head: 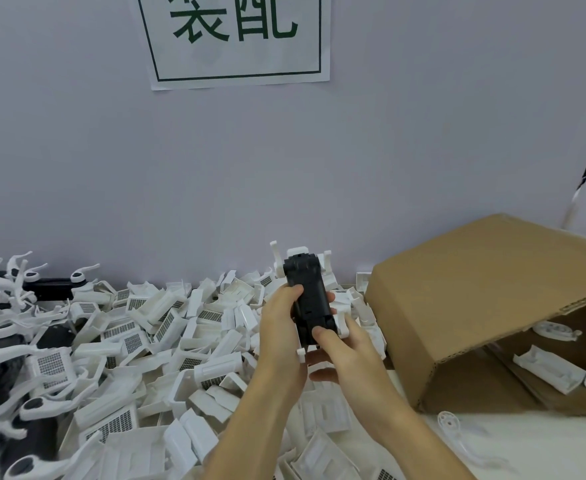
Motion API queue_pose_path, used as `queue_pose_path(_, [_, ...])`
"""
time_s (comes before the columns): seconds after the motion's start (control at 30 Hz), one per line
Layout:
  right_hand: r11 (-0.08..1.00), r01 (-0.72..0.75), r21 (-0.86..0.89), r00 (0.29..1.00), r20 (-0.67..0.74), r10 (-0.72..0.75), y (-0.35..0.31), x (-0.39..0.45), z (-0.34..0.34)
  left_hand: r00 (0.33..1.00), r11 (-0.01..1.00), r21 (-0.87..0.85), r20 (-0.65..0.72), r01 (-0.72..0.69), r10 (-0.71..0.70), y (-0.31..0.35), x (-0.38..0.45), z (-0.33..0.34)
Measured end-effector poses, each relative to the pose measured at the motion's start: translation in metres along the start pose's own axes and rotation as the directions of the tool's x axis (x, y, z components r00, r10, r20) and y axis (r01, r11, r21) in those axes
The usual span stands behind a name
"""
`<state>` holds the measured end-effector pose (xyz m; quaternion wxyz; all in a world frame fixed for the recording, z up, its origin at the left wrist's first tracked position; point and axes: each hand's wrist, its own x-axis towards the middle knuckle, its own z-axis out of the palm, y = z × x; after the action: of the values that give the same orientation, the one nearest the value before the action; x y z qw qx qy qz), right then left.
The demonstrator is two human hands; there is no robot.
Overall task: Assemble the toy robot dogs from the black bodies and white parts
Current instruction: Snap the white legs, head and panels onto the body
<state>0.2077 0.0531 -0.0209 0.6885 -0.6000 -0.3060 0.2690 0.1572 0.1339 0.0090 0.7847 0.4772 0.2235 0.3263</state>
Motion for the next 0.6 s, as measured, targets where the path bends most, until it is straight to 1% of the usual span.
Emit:
queue_pose_path(0.23, [1.000, -0.009, -0.013, 0.999, 0.042, 0.009, -0.0006, -0.0020, -0.0029, 0.999, 0.999, 0.032, -0.008, -0.036, 0.036, 0.0002, 0.0025, -0.0021])
queue_pose_path(0.47, [0.999, -0.023, -0.044, 1.000, 0.004, 0.023, 0.0014, 0.0004, -0.0029, 0.989, 0.982, 0.124, -0.005, -0.143, 0.145, -0.0007, 0.0024, 0.0006])
queue_pose_path(0.6, [0.998, -0.012, -0.063, 1.000, -0.002, 0.012, 0.0008, 0.0004, -0.0027, 0.989, 0.981, 0.127, 0.015, -0.145, 0.145, 0.0018, -0.0004, 0.0003])
